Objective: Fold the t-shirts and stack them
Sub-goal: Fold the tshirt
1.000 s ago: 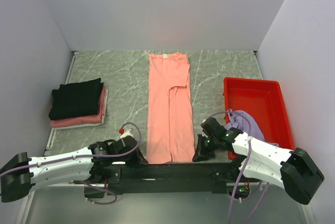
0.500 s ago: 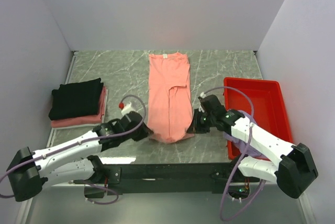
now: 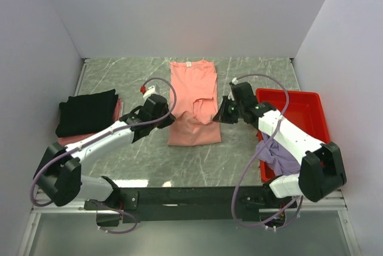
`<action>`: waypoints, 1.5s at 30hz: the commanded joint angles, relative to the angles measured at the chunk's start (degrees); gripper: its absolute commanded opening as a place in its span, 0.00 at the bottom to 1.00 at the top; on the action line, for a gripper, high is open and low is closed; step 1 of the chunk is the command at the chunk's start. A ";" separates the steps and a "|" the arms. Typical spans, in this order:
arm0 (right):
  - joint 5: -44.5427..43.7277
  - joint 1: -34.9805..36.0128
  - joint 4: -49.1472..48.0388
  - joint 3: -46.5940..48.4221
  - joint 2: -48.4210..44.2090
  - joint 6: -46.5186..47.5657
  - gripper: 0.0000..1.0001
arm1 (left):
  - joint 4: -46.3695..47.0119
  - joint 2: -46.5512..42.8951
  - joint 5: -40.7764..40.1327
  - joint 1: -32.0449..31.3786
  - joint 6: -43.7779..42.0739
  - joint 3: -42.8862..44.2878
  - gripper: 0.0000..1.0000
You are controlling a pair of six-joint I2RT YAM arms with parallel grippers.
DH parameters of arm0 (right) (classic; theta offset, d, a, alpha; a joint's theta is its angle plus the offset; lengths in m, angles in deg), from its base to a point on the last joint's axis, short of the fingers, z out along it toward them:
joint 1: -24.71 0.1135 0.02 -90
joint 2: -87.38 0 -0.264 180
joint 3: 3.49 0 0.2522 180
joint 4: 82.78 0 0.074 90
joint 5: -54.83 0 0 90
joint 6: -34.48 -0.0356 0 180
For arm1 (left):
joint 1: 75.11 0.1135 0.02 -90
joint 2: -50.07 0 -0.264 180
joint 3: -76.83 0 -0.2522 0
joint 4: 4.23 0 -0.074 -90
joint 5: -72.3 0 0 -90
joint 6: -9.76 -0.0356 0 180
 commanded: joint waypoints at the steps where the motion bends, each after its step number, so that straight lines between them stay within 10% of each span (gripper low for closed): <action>1: -0.14 -1.69 -3.35 5.29 2.93 2.20 0.00 | 3.66 2.62 -0.03 2.08 -5.38 5.15 0.00; 45: -3.65 -7.32 -2.56 23.84 30.27 2.82 0.00 | 1.99 31.10 6.91 12.46 -15.49 24.15 0.02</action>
